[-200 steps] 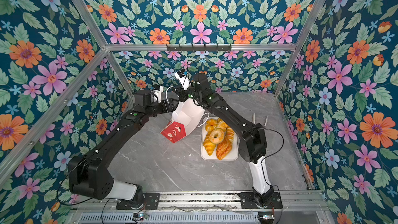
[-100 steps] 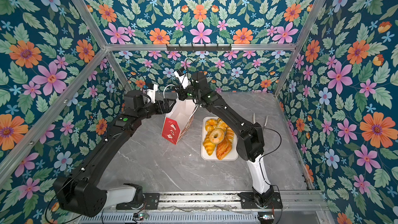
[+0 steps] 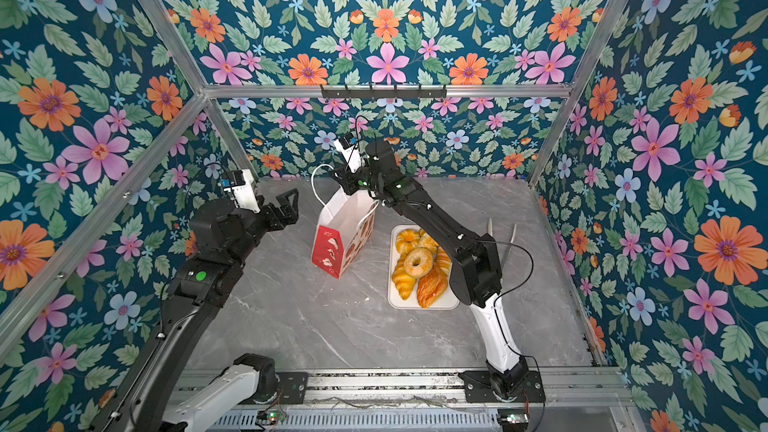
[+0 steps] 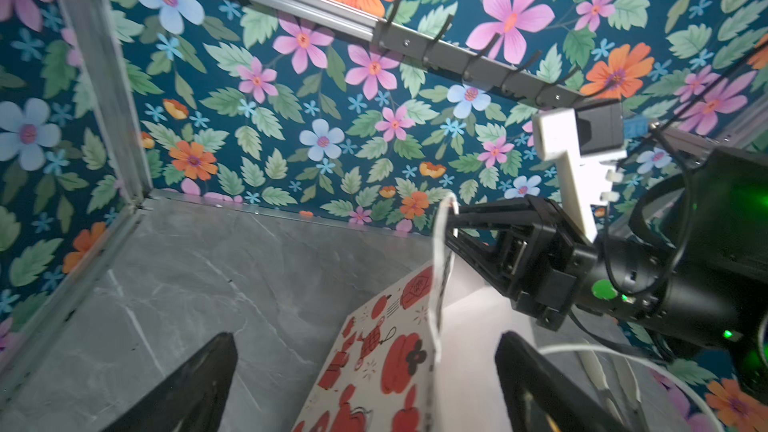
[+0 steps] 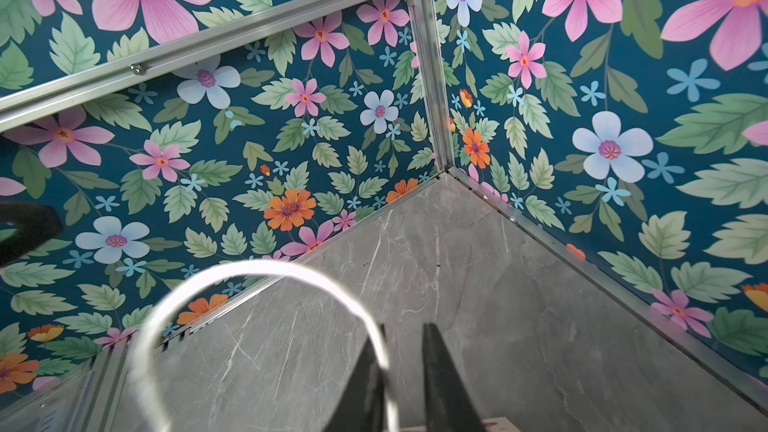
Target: Take the fake bread out of the paper bag
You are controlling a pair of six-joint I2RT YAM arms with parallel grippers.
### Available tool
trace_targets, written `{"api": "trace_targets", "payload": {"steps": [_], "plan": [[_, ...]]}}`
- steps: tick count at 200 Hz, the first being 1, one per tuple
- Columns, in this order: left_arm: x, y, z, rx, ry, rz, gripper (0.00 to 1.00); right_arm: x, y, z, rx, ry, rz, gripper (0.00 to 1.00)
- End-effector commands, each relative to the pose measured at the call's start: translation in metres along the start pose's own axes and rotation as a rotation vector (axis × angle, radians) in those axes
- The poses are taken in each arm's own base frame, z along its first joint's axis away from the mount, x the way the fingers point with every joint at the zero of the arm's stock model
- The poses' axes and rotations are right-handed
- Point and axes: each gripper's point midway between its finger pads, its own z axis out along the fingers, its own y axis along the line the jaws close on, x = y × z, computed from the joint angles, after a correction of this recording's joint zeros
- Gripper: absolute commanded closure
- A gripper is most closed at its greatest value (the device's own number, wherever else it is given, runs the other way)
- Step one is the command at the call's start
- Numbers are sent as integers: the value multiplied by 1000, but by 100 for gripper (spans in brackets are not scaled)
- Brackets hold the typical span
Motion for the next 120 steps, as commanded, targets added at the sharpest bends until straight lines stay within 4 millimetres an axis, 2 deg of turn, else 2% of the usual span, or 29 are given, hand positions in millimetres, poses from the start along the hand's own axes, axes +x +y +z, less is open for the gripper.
{"api": "trace_targets", "payload": {"steps": [1,17,41,68,120], "plan": [[2,13,0,-67,-5,27,0,-18,11,-3,-53,-64,2,68],[8,14,2,-67,8,27,0,-21,14,-5,-62,-79,-2,58],[16,15,6,-65,26,25,0,-25,16,-8,-63,-101,-14,52],[21,13,9,-51,41,22,0,-28,15,-6,-62,-99,-13,51],[24,9,10,-25,48,11,0,-37,15,9,-93,-59,-10,51]]}}
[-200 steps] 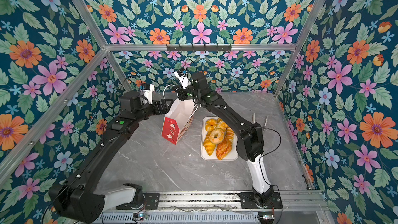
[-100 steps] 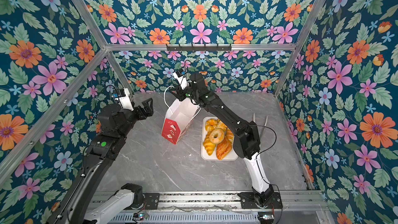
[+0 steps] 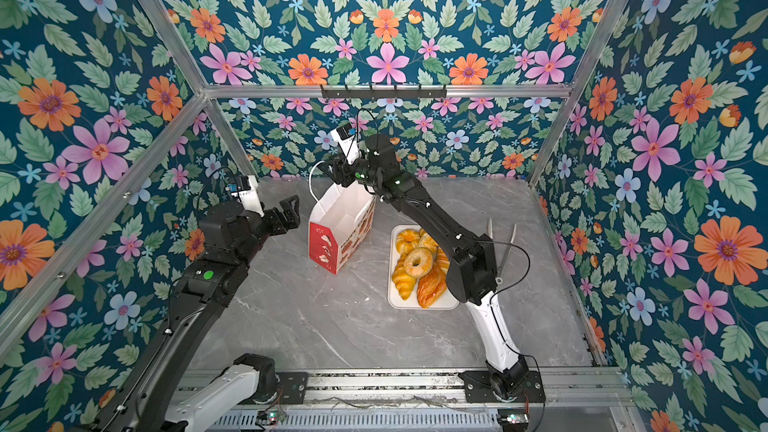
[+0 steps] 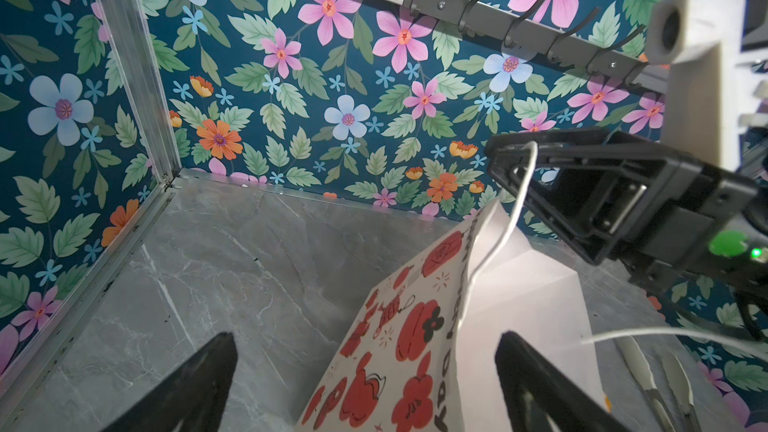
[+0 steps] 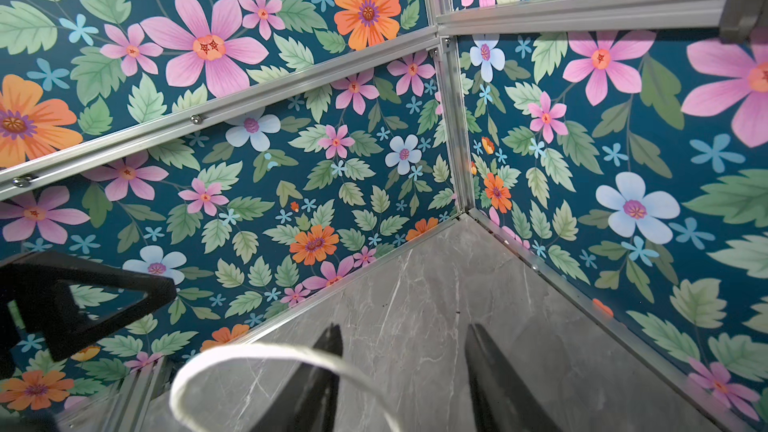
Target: Take the fake bread out of the paper bag
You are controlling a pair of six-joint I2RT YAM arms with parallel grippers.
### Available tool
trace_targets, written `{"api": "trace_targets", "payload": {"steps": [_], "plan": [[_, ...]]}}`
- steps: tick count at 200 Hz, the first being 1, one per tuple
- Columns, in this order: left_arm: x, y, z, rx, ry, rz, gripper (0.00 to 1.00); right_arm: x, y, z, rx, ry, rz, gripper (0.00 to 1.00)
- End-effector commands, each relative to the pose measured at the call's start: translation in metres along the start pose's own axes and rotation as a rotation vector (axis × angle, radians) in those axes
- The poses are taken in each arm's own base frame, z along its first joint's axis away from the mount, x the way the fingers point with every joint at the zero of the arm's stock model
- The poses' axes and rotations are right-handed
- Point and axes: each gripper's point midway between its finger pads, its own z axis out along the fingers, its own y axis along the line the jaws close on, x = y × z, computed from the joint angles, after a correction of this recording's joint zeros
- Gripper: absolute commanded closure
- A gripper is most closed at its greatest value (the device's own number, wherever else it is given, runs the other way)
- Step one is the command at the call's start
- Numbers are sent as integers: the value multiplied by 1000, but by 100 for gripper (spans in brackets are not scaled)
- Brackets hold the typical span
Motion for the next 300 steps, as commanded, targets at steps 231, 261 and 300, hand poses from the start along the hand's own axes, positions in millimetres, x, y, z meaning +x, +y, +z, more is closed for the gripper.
{"api": "trace_targets", "payload": {"steps": [231,261,300], "plan": [[25,24,103,-153,62,22,0,10,10,-3,-46,84,16,49],[31,32,105,-179,77,14,0,10,15,-11,-43,97,5,49],[32,47,103,-228,72,7,0,7,22,-27,-39,73,-24,48]]}}
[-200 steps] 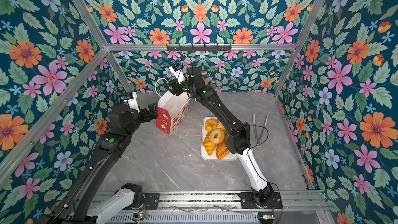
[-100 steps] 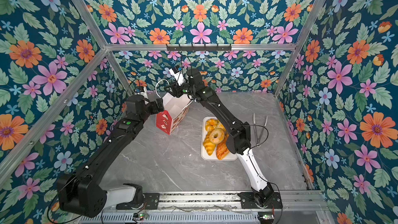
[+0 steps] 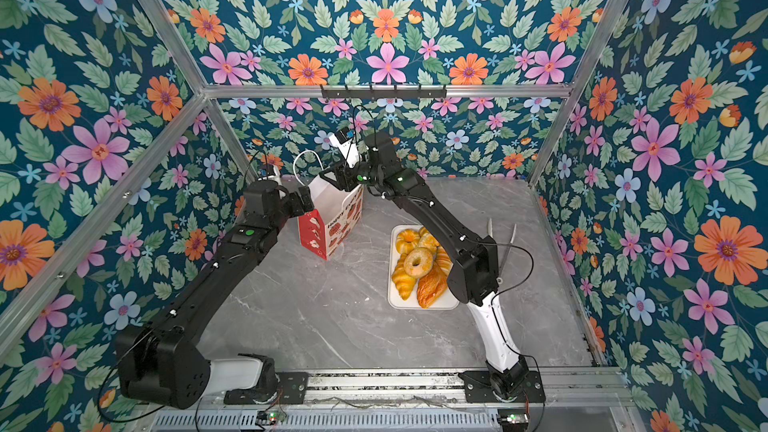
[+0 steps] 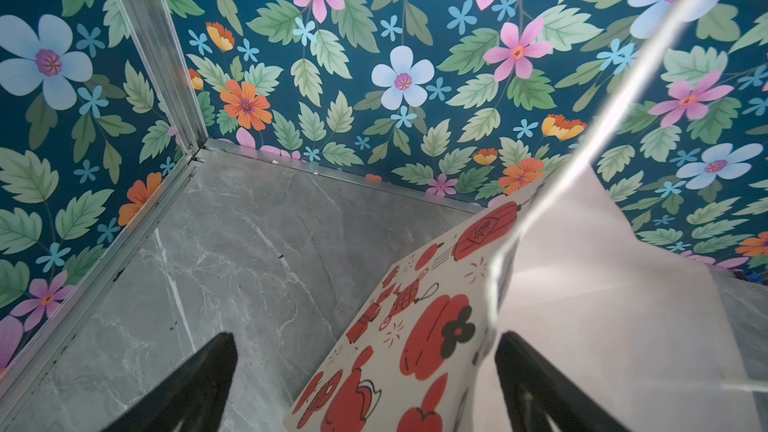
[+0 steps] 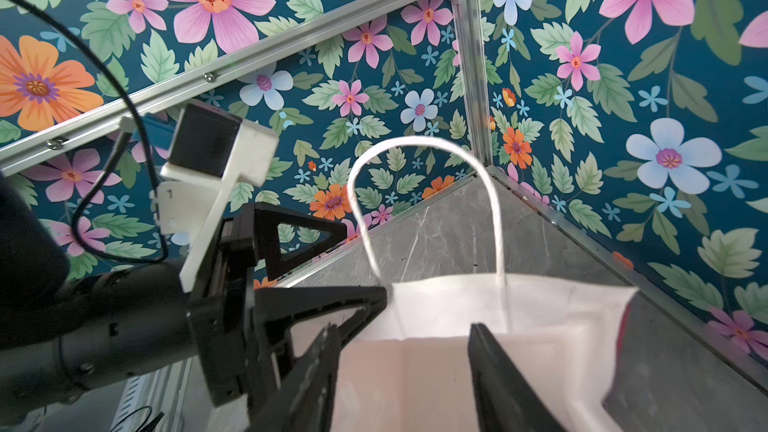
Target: Take the fake bread out of the paper bag
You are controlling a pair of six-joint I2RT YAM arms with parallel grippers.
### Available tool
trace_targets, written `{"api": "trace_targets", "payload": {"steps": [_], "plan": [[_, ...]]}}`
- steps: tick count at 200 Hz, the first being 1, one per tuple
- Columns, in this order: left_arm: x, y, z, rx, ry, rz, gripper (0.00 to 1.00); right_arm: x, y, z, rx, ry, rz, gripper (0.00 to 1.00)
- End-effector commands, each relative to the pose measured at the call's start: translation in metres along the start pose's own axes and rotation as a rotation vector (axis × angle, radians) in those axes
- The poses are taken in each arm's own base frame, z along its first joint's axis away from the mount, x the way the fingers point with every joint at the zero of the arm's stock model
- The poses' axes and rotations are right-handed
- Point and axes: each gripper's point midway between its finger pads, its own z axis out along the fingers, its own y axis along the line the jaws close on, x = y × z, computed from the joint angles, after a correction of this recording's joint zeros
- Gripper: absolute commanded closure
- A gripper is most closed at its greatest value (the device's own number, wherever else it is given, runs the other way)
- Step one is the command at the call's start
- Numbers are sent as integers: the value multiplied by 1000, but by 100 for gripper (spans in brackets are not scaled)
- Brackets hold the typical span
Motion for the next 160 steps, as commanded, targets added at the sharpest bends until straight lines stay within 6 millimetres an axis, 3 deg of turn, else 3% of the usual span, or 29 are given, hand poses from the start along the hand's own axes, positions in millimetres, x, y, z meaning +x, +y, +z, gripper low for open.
{"api": "trace_targets", "payload": {"steps": [1,52,103,160], "plan": [[-4,10,0,-38,-20,-10,0,-14,9,-11,-7,-63,-67,48],[-14,29,-4,-106,-54,-15,0,-19,15,-40,60,-122,-114,48],[-22,31,-6,-100,-76,-19,0,-30,15,-67,149,-252,-182,46],[-35,31,-17,-92,-127,-27,0,-27,13,-88,225,-298,-194,45]]}}
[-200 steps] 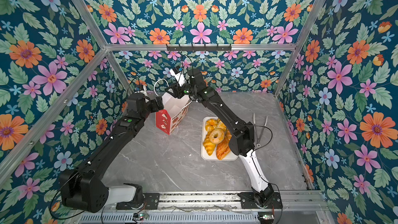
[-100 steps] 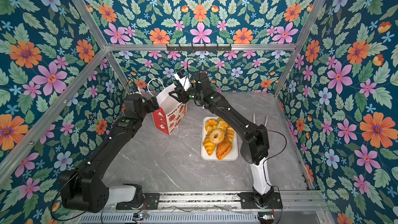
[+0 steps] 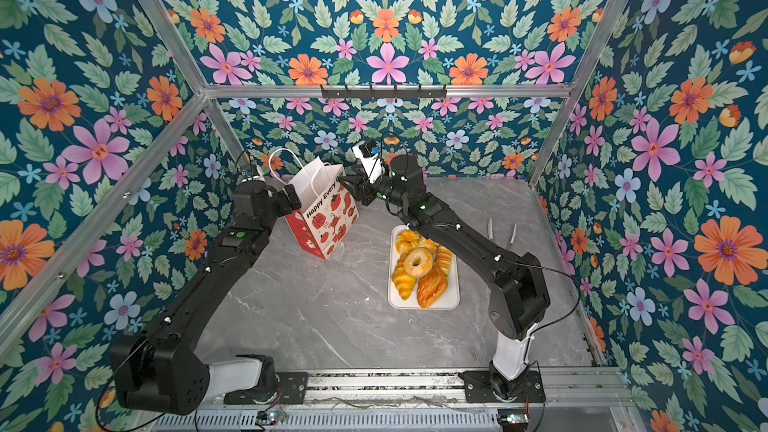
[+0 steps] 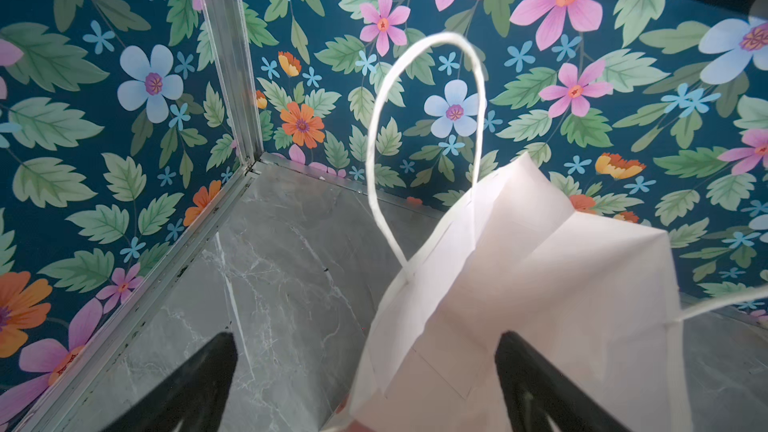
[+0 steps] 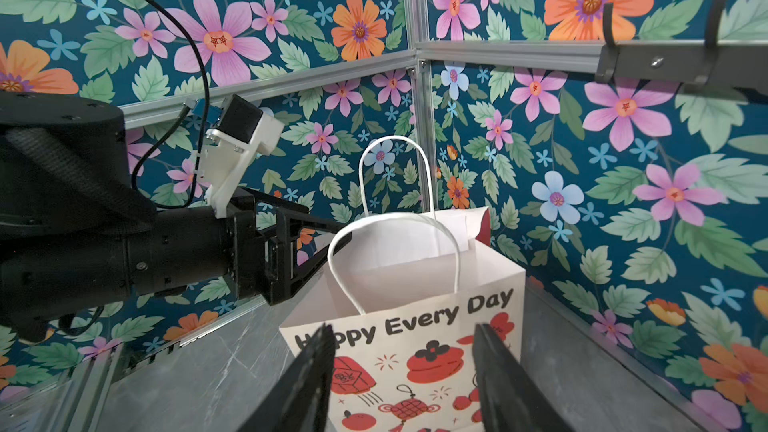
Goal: Take the fake bread out of the paper bag
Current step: 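Open both grippers and release the upright paper bag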
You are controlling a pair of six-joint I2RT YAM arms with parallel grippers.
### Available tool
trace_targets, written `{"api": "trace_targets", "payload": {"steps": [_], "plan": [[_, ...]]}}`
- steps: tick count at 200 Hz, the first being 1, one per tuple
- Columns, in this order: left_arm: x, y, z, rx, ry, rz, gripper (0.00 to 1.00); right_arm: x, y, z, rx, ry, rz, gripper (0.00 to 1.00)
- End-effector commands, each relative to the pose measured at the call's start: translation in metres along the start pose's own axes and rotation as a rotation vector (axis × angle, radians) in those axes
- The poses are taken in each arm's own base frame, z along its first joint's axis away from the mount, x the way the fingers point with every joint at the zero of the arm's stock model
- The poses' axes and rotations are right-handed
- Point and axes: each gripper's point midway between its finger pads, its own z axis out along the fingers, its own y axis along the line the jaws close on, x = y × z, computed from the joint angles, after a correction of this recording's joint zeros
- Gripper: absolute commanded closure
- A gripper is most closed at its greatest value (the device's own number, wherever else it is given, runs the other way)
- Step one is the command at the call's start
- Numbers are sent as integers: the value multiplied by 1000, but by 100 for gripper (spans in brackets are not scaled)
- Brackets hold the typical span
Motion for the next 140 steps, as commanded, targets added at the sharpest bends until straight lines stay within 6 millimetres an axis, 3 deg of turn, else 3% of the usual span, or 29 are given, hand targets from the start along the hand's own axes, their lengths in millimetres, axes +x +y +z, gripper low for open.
{"api": "trace_targets", "payload": {"steps": [1,24,40,43,54,73,89,110,140], "plan": [[-16,-2,-6,10,-63,-3,0,-19,-6,-8,54,-86,-48,45],[-27,-1,-17,21,-113,-17,0,-13,-8,-16,83,-72,-53,45],[-36,2,-33,35,-166,-25,0,4,-15,-27,141,-38,-52,45],[-37,3,-37,34,-177,-27,0,-4,-13,-37,157,-53,-60,45],[-39,10,-50,23,-219,-25,0,6,-21,-55,232,-35,-64,45],[-37,34,-74,-48,-306,-18,0,41,-35,-92,356,35,-64,45],[-22,56,-87,-119,-365,2,0,69,-46,-129,455,99,-39,45],[12,86,-93,-225,-397,-1,0,105,-61,-178,582,173,18,45],[68,96,-81,-211,-369,41,0,151,-83,-246,788,253,83,45]]}}
